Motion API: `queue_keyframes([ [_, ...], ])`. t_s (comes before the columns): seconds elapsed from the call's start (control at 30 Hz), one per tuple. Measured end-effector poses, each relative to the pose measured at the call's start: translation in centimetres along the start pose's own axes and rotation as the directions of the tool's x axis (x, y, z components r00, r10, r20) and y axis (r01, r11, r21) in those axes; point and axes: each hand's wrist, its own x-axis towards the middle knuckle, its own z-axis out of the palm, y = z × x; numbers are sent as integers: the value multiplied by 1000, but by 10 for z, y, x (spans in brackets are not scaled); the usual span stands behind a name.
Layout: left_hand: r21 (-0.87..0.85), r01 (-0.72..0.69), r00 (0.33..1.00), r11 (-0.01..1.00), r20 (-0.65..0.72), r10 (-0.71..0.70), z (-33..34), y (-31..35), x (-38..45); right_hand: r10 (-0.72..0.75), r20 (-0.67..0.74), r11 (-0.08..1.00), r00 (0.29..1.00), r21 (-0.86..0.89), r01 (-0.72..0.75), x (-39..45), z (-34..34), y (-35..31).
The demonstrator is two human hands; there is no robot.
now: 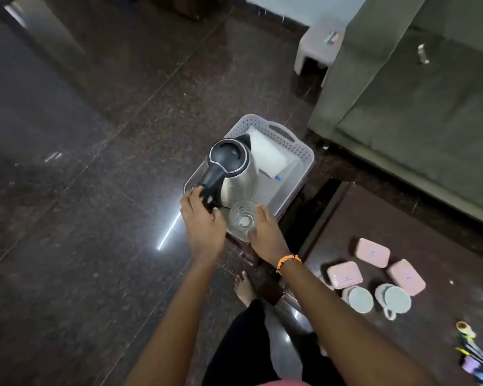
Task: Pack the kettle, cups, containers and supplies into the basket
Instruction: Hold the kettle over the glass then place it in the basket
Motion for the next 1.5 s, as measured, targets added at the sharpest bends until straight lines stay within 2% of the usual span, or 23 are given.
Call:
queue_keyframes([
  [0.13, 31, 110, 971, 993, 212, -114, 3, -20, 40, 131, 35, 989, 991, -77, -128, 29, 25, -4],
  [0.23, 26, 163, 944, 986, 286, -163, 6, -35, 65, 168, 1, 970, 986, -181, -165, 41, 43, -5],
  [0.3, 4, 204, 920, 979, 341, -193, 5, -37, 78, 199, -36, 966, 979, -162, -202, 45, 46, -6],
  [0.4, -89, 327, 859, 941, 442, -257, 7, -39, 94, 225, -85, 973, 971, -30, -229, 50, 47, -3],
  [0.47, -142, 348, 849, 927, 467, -247, 8, -42, 98, 223, -116, 975, 968, 34, -220, 50, 44, 0],
  [0.67, -205, 246, 921, 947, 353, -163, 10, -37, 84, 157, -275, 977, 949, 182, -109, 38, 29, 8],
  [0.87, -258, 173, 969, 951, 217, -118, 2, -15, 57, 62, -392, 977, 918, 210, 23, -1, -2, 25],
  [0.97, -231, 84, 987, 969, 153, -50, -9, -2, 35, 87, -464, 964, 882, 264, 44, -33, -20, 40],
  [1.1, -171, 10, 991, 985, 137, 13, -23, 14, -6, 144, -526, 953, 838, 303, 26, -80, -37, 67],
  [1.3, -77, -68, 965, 995, 248, 85, 1, 40, -92, 235, -563, 954, 792, 290, -77, -164, -62, 139],
  [1.5, 27, -159, 897, 987, 422, 132, 53, 57, -179, 359, -572, 927, 737, 310, -211, -236, -74, 217],
])
